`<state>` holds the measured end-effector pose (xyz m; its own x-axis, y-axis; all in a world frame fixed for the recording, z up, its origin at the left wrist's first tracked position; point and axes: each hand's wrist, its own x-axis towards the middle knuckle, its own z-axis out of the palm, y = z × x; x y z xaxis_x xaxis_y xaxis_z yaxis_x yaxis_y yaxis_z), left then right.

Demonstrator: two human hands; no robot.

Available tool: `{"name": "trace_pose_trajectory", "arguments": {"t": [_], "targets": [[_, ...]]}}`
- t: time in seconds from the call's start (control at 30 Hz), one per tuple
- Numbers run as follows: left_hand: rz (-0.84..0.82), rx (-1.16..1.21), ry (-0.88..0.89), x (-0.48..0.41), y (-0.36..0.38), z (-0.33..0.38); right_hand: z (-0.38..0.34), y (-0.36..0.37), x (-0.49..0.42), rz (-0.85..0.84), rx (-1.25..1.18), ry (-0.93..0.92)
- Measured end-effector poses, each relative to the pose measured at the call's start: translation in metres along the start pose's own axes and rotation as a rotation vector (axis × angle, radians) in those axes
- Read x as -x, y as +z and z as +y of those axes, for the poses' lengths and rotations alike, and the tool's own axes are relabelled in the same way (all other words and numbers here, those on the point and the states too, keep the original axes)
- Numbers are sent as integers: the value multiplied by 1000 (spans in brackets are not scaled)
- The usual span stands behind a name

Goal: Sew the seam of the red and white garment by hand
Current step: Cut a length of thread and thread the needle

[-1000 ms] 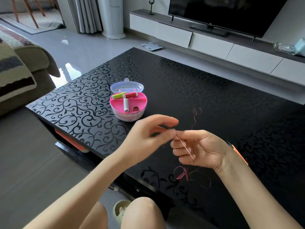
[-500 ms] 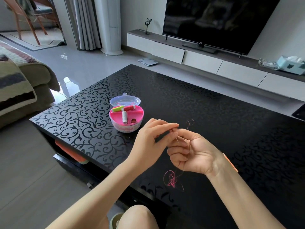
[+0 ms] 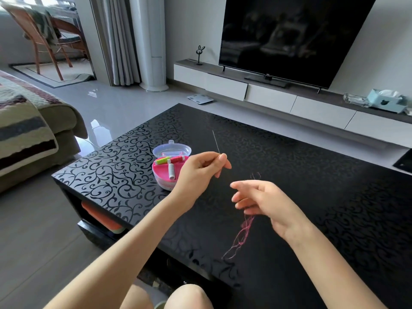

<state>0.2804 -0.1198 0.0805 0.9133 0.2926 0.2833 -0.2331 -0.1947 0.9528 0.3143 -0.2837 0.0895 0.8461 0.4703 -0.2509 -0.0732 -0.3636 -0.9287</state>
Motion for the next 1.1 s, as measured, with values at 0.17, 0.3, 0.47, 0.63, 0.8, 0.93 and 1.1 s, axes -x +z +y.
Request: {"name": "trace_pose_trajectory", "arguments": {"t": [0.17,0.3,0.47,0.63,0.8,0.93,1.1], "targets": [[-100,-73,6,-4,-2,21,-25,-3,4,153,101,-424],[-152,-129,46,-3,0,37,-53,-1,6,129,-15,-548],[-170,-84,102,-2,-4,53,-77,-1,11,129,-74,-600],[-174,52,43,-1,-18,50,-101,-14,17,124,-262,-592],[-162,140,-57,1,-24,33,-134,-33,26,53,-417,-560],[-151,196,-103,0,-11,30,-154,-37,30,25,-454,-555],[-203,221,-65,-3,5,42,-169,-39,35,-9,-447,-575]]}}
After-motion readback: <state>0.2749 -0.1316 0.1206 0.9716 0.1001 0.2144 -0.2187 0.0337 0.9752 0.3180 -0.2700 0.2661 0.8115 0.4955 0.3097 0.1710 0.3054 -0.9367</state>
